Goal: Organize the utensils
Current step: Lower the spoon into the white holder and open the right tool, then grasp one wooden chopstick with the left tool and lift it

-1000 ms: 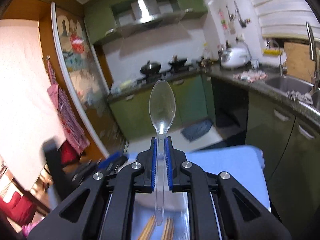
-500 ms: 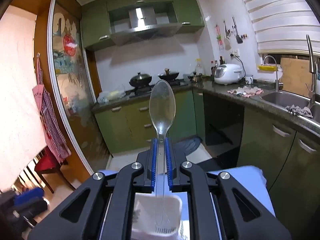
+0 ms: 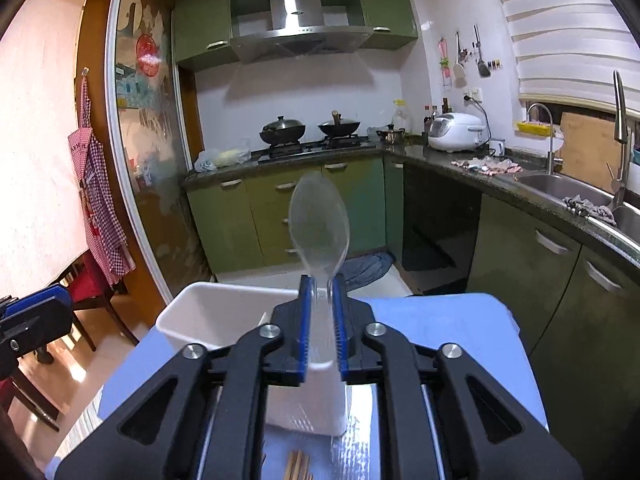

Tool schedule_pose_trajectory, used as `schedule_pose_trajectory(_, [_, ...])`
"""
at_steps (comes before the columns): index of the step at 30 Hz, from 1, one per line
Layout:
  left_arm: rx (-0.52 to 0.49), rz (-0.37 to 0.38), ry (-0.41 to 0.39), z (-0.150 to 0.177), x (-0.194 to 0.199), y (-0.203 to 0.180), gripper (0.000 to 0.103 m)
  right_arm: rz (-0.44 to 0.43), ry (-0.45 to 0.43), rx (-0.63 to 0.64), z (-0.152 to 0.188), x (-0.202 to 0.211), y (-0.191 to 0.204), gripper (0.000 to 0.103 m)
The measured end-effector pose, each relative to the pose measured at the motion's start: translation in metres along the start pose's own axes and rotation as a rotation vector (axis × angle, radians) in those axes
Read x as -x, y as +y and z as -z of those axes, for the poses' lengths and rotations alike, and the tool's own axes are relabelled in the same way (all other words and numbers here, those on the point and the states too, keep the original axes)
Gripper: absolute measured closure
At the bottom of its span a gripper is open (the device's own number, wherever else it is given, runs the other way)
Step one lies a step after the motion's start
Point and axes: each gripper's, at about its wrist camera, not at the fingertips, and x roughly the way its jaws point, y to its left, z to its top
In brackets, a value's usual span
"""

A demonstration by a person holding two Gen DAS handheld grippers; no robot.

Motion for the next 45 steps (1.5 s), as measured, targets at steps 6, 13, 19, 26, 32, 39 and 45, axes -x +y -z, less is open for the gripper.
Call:
schedule_pose_trajectory(6, [0.0,-0.005,0.026,0.009,0.007,0.001,0.064,-0.004,-0.015,-0.023,0.006,0.031,-0.003,0.078])
schedule_pose_trajectory(13, [0.012,-0.007,0.19,0.037,-0.006,0.005,0.058,-0.004,0.032,-0.051,0.031,0.083,-0.016,0.077])
schedule_pose_trajectory(19, [0.013,-0.046,0.379,0.07,-0.036,0.003,0.056,0.032,0.16,-0.052,0.064,0.096,-0.042,0.061])
schedule_pose_trajectory(26, [0.043,-0.059,0.616,0.11,-0.087,0.001,0.056,0.036,0.251,-0.058,0.089,0.097,-0.055,0.061])
schedule_pose_trajectory(32, [0.048,-0.084,0.702,0.127,-0.108,0.001,0.073,0.024,0.269,-0.069,0.094,0.095,-0.058,0.061])
schedule_pose_trajectory(39, [0.04,-0.082,0.727,0.131,-0.114,0.0,0.078,0.021,0.282,-0.083,0.09,0.088,-0.058,0.061])
schedule_pose_trajectory(45, [0.02,-0.104,0.747,0.129,-0.119,0.0,0.084,0.02,0.296,-0.073,0.087,0.083,-0.053,0.061])
